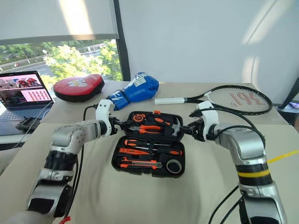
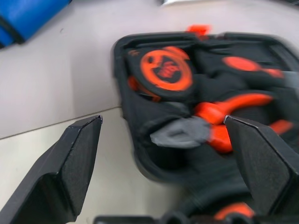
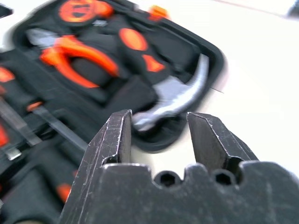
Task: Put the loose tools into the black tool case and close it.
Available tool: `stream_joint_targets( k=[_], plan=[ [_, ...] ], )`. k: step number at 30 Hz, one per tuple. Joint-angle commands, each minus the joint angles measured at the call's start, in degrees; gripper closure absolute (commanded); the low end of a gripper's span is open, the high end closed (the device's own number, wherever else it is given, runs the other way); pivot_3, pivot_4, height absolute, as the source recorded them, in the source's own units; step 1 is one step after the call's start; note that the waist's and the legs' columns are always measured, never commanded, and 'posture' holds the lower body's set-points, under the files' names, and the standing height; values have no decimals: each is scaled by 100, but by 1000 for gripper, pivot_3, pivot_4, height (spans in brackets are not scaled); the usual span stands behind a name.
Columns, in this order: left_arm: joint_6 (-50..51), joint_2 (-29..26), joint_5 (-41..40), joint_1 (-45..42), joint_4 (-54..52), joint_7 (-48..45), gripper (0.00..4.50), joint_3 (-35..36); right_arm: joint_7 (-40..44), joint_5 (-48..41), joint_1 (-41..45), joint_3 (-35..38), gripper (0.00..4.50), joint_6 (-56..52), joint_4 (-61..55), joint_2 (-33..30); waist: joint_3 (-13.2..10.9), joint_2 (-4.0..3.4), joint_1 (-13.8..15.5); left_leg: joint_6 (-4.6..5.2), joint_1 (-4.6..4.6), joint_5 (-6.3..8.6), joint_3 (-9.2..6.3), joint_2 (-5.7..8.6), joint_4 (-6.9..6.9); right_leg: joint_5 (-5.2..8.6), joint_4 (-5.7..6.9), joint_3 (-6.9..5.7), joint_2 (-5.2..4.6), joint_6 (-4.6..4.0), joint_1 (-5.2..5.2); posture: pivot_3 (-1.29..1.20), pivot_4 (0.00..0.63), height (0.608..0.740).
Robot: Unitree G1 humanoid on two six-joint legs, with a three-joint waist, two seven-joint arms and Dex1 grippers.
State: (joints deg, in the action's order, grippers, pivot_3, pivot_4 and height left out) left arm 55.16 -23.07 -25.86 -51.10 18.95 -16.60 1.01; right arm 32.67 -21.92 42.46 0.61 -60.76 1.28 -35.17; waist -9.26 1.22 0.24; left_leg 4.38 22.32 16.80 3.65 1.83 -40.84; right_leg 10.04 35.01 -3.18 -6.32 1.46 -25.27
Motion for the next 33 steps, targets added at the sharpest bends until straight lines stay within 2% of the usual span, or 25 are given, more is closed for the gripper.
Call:
stream_joint_targets(
  k=[1,6,10,13,16,18,23,26,29,33],
  plan=[
    [-344,-106,360,-396,684,-246,0,-23,-52,183,429,-10,2252,306,691,164,0,0,-33,0,1,0,0,1,5,0,-4,-3,0,0,-1,0,150,740],
    [-680,-34,745,-1000,2082,-662,0,-87,141,557,1046,-293,2252,876,2263,465,-1,1,-95,0,4,0,-1,5,10,6,-12,-11,-3,9,0,0,150,740],
    [-854,103,916,-1193,2638,-844,0,-57,354,740,1310,-404,2252,1232,3130,625,-1,1,-91,0,6,0,-7,11,10,8,-11,-19,-12,13,1,0,150,740],
    [-1042,146,980,-1222,2820,-1132,747,-67,494,869,1418,-462,2982,1401,3467,676,-1,0,-109,-1,5,1,-10,10,9,8,-9,-22,-15,14,3,0,150,740],
    [-1048,138,976,-1216,2783,-1355,1840,-22,656,863,1437,-424,4023,1400,3444,659,-1,0,-120,-3,1,0,-10,7,9,8,-4,-23,-14,14,3,0,150,740],
    [-995,115,978,-1195,2740,-1482,2584,-12,743,869,1402,-421,4499,1410,3354,641,-1,0,-123,-5,1,0,-10,6,7,7,-1,-22,-15,13,3,0,150,740],
    [-1428,103,997,-1084,2627,-1843,4398,74,814,789,1202,-272,4500,1757,3045,708,-1,0,-107,-6,2,0,-13,10,5,7,1,-24,-20,13,3,0,150,740],
    [-1987,175,776,-893,2042,-2188,4481,276,864,635,891,13,4500,2382,2402,763,-2,0,-111,-6,1,0,-14,9,5,7,0,-24,-21,13,3,0,150,740],
    [-2595,129,756,-412,1115,-2609,4481,223,757,725,189,219,4500,3416,1227,730,-3,-1,-107,-11,12,-2,-14,8,6,7,8,-24,-22,13,-15,0,150,740],
    [-3037,24,730,170,109,-3035,4481,137,808,653,-600,390,4500,4021,101,665,-3,-2,-102,-15,78,-4,-8,13,-2,6,26,-20,-24,13,-96,0,150,740]
  ],
)
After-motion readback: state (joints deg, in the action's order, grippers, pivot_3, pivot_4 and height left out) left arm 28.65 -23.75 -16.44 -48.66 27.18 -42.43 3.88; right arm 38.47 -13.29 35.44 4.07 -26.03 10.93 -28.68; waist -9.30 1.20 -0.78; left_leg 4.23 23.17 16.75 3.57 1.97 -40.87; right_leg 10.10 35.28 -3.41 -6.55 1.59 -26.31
